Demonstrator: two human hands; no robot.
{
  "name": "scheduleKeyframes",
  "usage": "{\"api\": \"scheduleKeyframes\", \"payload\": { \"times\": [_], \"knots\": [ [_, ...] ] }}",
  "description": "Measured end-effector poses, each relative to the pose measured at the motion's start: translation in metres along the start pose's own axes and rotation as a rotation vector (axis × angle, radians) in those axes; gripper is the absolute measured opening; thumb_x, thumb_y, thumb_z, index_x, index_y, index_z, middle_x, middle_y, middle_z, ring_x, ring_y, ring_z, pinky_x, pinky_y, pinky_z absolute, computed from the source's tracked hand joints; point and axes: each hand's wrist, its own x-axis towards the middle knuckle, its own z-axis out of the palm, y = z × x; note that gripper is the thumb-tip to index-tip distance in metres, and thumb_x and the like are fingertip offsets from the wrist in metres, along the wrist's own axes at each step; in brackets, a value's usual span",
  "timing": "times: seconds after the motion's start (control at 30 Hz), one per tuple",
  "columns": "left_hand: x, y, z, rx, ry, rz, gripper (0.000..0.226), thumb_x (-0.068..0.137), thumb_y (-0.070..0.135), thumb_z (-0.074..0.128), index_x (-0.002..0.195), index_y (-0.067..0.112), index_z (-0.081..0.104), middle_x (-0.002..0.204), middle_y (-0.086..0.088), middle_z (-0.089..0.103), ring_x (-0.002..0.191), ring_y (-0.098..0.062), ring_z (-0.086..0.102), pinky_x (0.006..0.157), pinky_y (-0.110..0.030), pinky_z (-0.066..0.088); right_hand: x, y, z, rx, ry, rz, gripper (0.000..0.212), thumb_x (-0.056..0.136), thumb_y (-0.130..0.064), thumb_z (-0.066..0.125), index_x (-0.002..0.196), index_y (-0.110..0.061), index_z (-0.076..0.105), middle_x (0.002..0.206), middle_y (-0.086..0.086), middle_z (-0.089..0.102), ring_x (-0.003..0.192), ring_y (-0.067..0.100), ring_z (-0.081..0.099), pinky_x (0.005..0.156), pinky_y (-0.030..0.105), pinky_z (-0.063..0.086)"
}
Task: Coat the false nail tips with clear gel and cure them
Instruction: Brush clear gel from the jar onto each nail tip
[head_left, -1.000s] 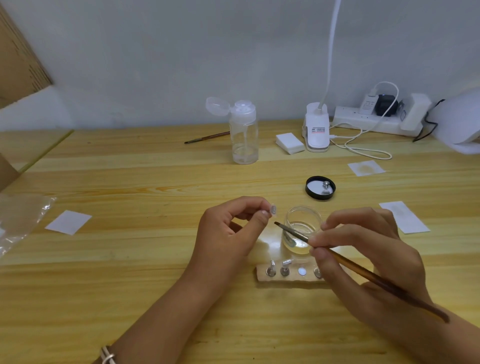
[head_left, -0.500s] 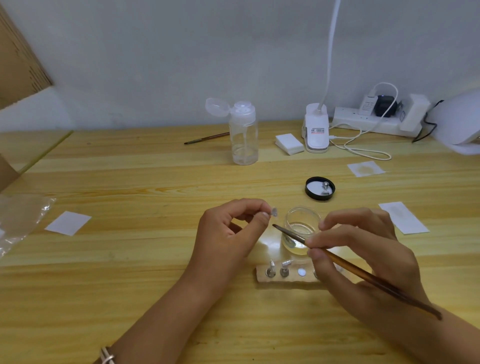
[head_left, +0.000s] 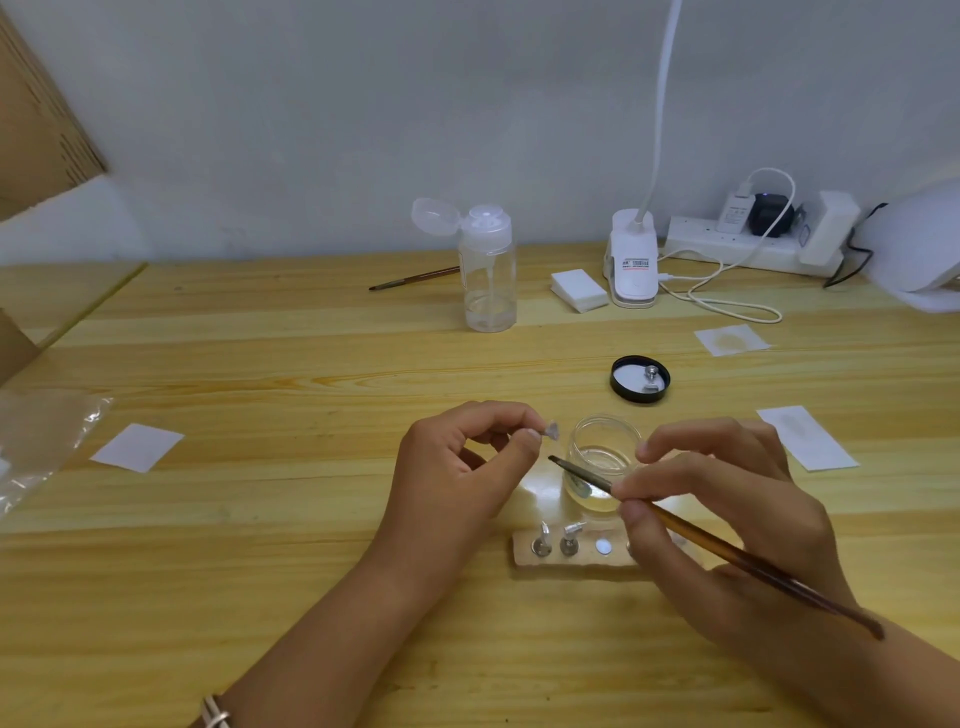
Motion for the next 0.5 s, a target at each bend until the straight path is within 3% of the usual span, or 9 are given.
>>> {"api": "scheduleKeyframes", "payload": {
  "times": [0.27, 0.5],
  "knots": [
    [-0.0006, 0.0006, -0.0002, -0.012, -0.023, 0.003, 0.019, 0.087, 0.008, 0.071, 0.079, 0.024, 0.077, 0.076, 0.014, 0.071, 0.064, 0.004, 0.054, 0.054, -0.009, 0.038, 0.004, 0.0023, 0.0009, -0.026, 0.023, -0.005, 0.016, 0.086, -0.022, 0.064, 0.086, -0.009, 0.074, 0.091, -0.006, 0.065, 0.097, 0.003, 0.057, 0.085, 0.032, 0.042],
    [-0.0007, 0.0012, -0.0007, -0.005, -0.003, 0.006, 0.022, 0.087, 0.008, 0.071, 0.078, 0.028, 0.076, 0.077, 0.014, 0.072, 0.069, 0.003, 0.057, 0.057, -0.011, 0.041, 0.0008, -0.0006, -0.0015, 0.029, -0.003, 0.012, 0.017, 0.081, -0.023, 0.064, 0.079, -0.01, 0.074, 0.091, -0.002, 0.065, 0.099, 0.01, 0.055, 0.08, 0.033, 0.045]
  ]
}}
